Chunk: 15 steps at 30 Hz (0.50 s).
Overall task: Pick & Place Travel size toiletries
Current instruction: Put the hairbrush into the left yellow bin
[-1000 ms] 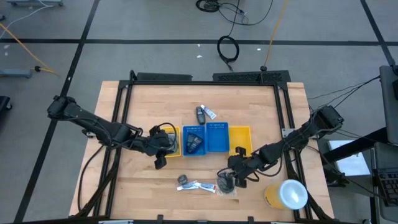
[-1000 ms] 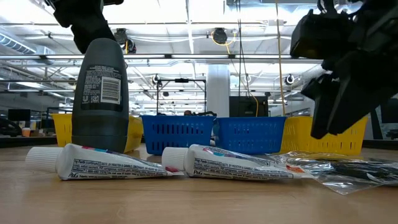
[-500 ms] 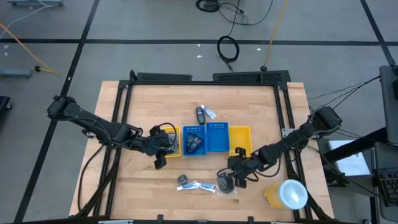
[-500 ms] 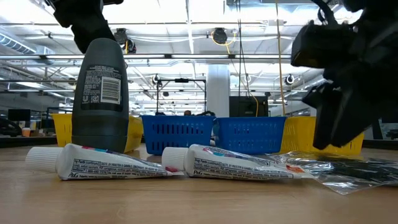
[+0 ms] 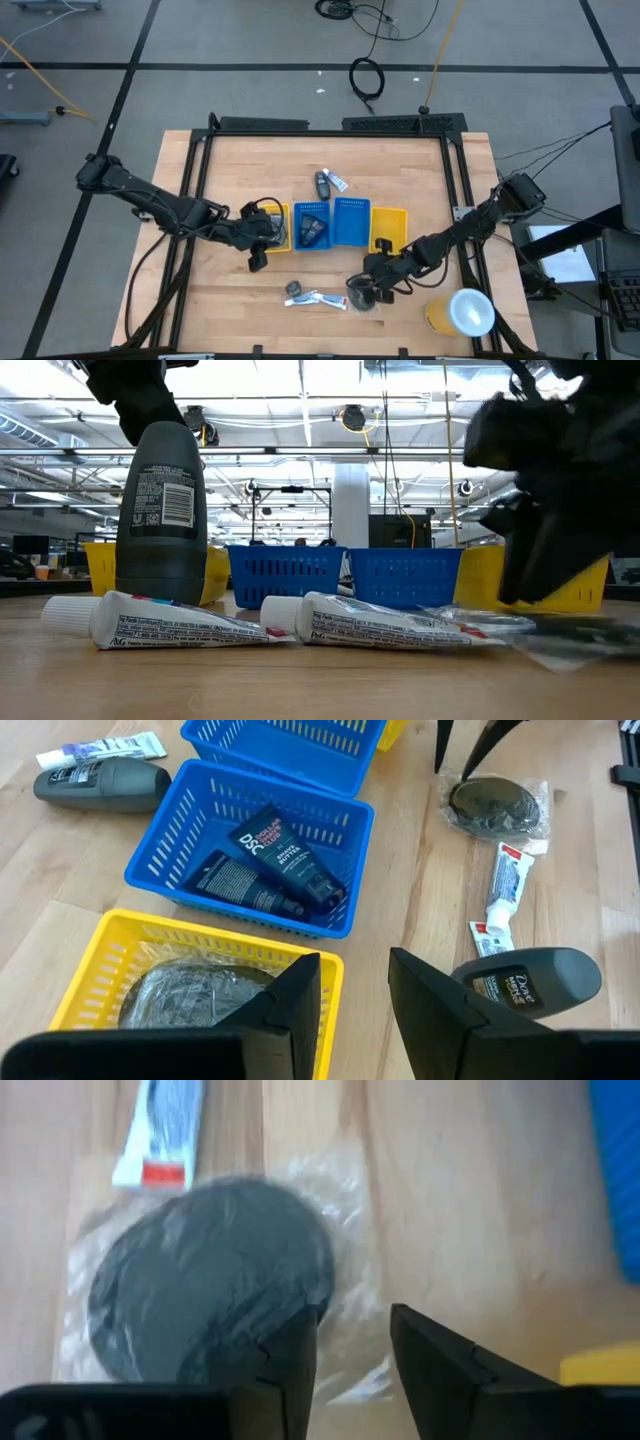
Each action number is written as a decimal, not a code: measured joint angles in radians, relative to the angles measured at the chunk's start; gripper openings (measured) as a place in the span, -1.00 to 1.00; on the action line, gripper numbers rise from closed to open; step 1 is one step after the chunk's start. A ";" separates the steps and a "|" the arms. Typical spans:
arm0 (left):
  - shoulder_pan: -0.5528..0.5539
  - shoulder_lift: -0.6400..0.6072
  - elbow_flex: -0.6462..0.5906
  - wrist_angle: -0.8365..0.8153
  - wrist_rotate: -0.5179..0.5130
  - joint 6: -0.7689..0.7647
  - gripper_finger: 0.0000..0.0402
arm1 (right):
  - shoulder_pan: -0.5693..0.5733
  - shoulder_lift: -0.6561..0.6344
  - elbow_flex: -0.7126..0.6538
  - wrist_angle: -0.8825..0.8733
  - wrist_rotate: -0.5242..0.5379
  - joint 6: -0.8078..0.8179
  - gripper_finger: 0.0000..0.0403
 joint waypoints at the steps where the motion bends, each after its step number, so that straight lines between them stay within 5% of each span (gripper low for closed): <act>1: 0.000 0.000 0.000 0.000 0.000 0.002 -0.39 | -0.005 0.000 0.003 0.003 0.002 -0.011 -0.40; 15: 0.000 0.000 0.000 0.000 0.000 0.003 -0.39 | -0.011 0.007 0.001 0.003 -0.030 -0.003 -0.40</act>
